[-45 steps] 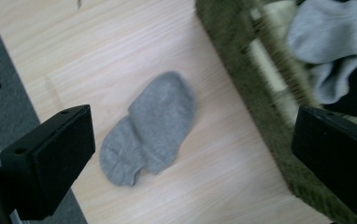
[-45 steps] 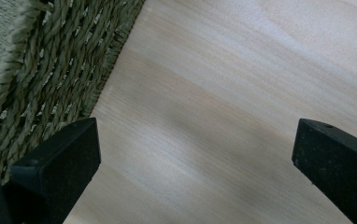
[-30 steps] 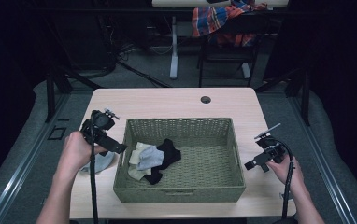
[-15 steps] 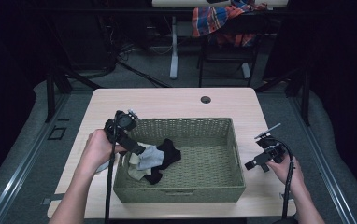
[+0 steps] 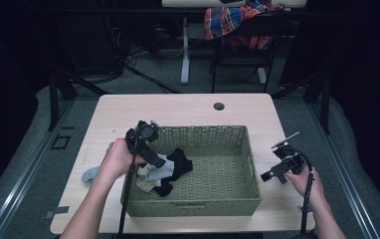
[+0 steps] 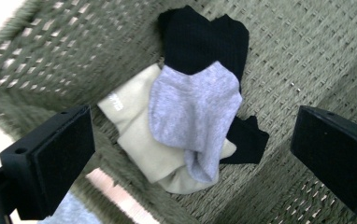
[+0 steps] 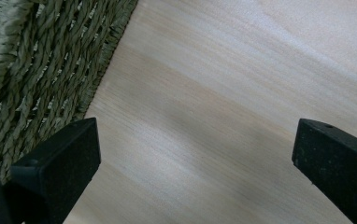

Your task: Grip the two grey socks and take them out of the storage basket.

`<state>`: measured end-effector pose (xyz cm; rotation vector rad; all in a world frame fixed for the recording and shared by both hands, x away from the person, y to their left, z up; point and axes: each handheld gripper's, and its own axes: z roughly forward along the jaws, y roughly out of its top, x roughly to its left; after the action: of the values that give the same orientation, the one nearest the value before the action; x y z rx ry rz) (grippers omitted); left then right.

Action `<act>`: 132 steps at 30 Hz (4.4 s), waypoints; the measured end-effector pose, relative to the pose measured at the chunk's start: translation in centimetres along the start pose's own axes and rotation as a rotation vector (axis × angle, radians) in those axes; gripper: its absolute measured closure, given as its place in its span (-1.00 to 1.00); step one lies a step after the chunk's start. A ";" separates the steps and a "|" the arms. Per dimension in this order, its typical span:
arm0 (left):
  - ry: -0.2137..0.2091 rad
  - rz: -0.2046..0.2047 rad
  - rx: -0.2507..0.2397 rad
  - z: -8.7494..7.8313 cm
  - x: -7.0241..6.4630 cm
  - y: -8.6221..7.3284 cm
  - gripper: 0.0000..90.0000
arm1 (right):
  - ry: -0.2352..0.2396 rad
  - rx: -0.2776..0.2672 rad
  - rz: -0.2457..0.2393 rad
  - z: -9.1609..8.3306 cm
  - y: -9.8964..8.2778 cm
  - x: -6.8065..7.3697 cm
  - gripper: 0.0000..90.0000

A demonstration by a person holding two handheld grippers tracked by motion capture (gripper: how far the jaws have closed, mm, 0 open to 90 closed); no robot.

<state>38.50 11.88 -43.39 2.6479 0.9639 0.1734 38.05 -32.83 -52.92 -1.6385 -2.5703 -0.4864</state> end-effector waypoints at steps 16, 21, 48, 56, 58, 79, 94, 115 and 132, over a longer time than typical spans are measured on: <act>-0.003 0.038 0.154 3.9 -0.5 -0.4 -0.31 | -0.004 0.001 0.001 -0.3 -0.2 -0.1 -0.98; -0.002 0.038 0.200 4.9 -0.2 -0.7 0.06 | -0.003 0.005 -0.005 -0.3 -0.2 -0.1 -0.98; -0.010 0.021 0.058 0.6 0.1 -0.8 0.82 | -0.009 -0.025 0.020 -0.2 -0.3 0.1 -0.98; 0.005 0.030 0.027 -1.0 0.0 -0.3 0.82 | -0.010 -0.012 0.005 -0.4 -0.3 0.0 -0.98; 0.008 0.032 0.016 -1.5 0.1 -0.1 0.82 | -0.011 -0.028 0.018 -0.3 -0.4 0.1 -0.98; 0.039 0.063 0.000 -5.7 0.8 2.3 0.83 | -0.007 -0.003 -0.003 -0.5 -0.3 0.0 -0.98; 0.085 -0.003 -0.027 -8.4 3.0 0.6 0.83 | 0.005 -0.023 0.013 -0.3 -0.3 0.1 -0.98; 0.182 -0.239 -0.029 -9.0 8.3 -7.5 0.83 | 0.010 -0.005 0.006 -0.3 -0.3 0.0 -0.98; 0.180 -0.356 0.022 -4.1 10.3 -11.9 0.83 | 0.002 0.003 0.001 -0.3 -0.2 0.0 -0.98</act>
<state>38.29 28.15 -43.46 2.4592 1.4818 0.3221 37.80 -33.03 -52.68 -1.6376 -2.5674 -0.4834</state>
